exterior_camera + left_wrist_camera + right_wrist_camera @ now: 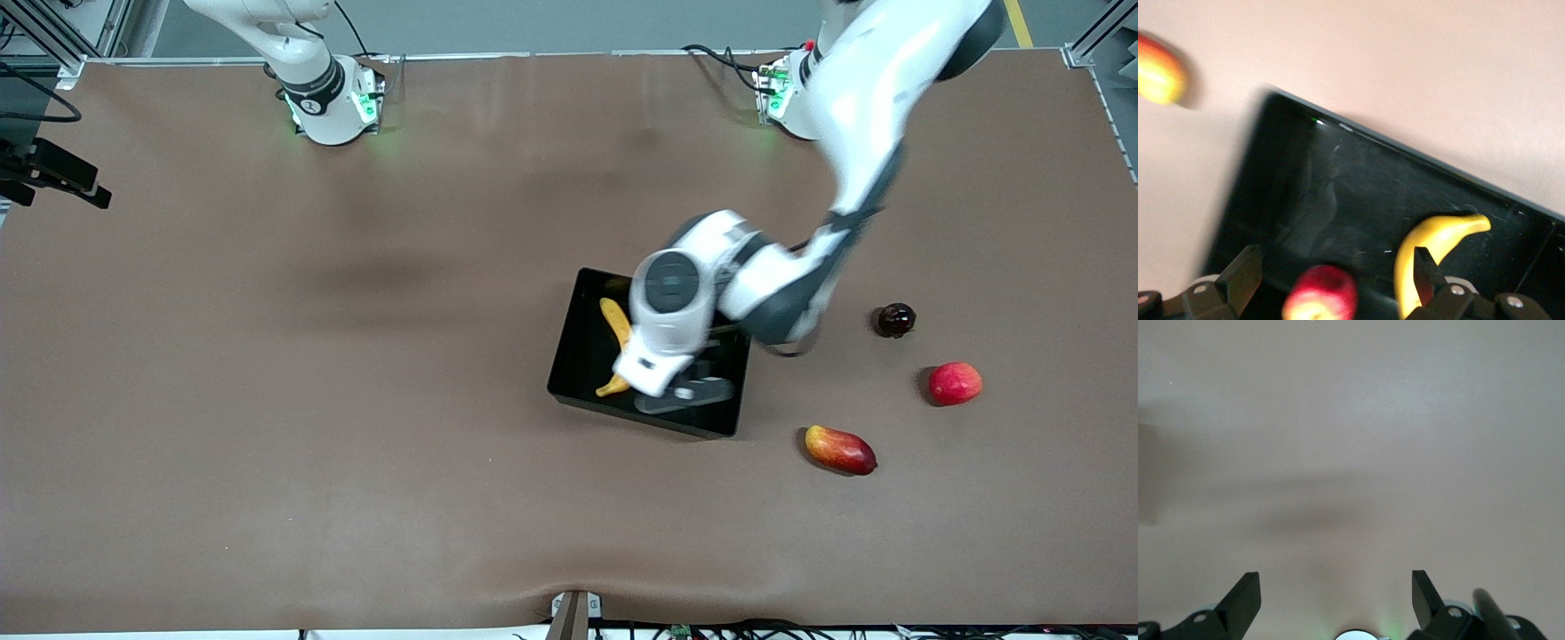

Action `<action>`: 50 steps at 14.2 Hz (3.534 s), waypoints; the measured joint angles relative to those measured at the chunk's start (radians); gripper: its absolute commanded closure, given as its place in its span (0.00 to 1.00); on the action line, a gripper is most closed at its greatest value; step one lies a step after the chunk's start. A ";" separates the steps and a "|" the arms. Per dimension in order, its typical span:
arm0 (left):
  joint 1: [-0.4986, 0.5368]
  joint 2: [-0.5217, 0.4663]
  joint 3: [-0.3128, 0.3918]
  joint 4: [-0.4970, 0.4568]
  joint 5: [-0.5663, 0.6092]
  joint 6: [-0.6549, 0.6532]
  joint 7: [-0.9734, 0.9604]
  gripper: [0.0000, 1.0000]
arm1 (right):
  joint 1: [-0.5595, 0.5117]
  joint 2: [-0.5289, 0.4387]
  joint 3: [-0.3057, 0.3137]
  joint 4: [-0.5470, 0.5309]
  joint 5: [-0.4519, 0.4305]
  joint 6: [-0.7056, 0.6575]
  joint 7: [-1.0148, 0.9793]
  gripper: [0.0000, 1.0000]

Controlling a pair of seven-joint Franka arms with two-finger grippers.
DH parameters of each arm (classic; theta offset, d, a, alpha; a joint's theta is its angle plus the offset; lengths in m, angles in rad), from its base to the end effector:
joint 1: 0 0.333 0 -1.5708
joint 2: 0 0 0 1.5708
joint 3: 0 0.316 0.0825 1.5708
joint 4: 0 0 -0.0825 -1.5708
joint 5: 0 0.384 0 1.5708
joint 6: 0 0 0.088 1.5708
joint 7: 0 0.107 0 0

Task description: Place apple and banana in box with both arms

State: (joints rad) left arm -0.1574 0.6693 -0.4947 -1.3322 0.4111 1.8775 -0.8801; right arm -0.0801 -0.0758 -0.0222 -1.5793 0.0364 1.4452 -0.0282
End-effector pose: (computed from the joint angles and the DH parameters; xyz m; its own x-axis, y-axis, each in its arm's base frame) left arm 0.6326 -0.3453 0.3661 0.9836 0.1764 0.0364 0.1790 -0.9796 -0.0910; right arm 0.5152 -0.0491 0.6506 0.9960 -0.0692 -0.0571 -0.0715 -0.9967 -0.0396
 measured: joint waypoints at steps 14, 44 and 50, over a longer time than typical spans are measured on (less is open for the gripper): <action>0.467 -0.437 -0.012 -0.016 -0.177 -0.326 0.498 0.00 | 0.000 0.000 0.001 0.002 0.000 0.000 -0.002 0.00; 0.128 -0.740 0.436 -0.229 -0.334 -0.367 0.665 0.00 | 0.000 0.000 0.002 0.002 0.000 0.002 -0.003 0.00; 0.130 -0.733 0.438 -0.240 -0.335 -0.364 0.666 0.00 | 0.000 0.000 0.002 0.002 0.000 0.002 -0.003 0.00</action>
State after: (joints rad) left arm -0.0277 -0.0642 -0.0571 -1.5721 0.0760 1.5137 -0.2140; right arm -0.0800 -0.0758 -0.0202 -1.5777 0.0364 1.4472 -0.0307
